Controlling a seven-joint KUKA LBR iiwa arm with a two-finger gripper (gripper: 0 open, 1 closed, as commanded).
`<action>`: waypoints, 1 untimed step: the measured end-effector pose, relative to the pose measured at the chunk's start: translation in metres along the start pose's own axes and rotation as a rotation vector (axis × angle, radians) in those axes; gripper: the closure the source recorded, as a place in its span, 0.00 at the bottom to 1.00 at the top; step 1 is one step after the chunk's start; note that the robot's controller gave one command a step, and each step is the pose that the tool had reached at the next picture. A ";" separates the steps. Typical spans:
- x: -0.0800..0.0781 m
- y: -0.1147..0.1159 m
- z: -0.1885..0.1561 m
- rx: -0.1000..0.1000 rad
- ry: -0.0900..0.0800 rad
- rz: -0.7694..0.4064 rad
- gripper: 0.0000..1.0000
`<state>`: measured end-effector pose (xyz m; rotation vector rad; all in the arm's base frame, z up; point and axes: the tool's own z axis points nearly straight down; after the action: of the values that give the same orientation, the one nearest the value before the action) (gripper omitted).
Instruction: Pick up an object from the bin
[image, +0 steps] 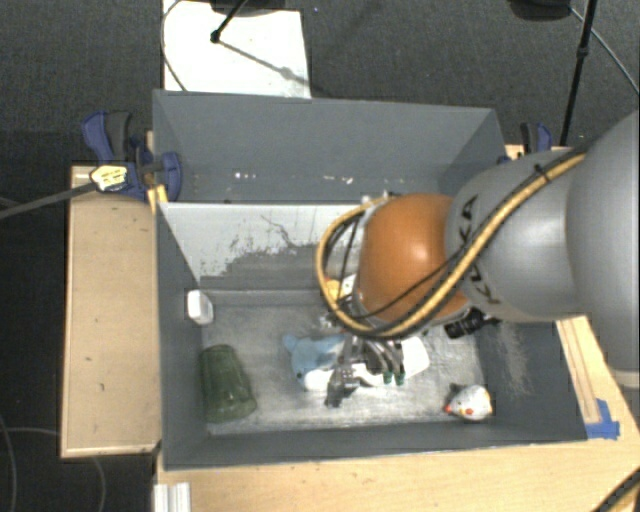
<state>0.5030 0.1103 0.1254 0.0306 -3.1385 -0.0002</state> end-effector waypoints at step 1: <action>0.004 -0.014 -0.003 -0.001 -0.003 0.182 0.00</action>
Offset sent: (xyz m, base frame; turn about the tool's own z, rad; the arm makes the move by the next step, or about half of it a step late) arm 0.0023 -0.0280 -0.0554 0.1740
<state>0.4989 0.0965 0.1287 -0.2553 -3.1310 -0.0009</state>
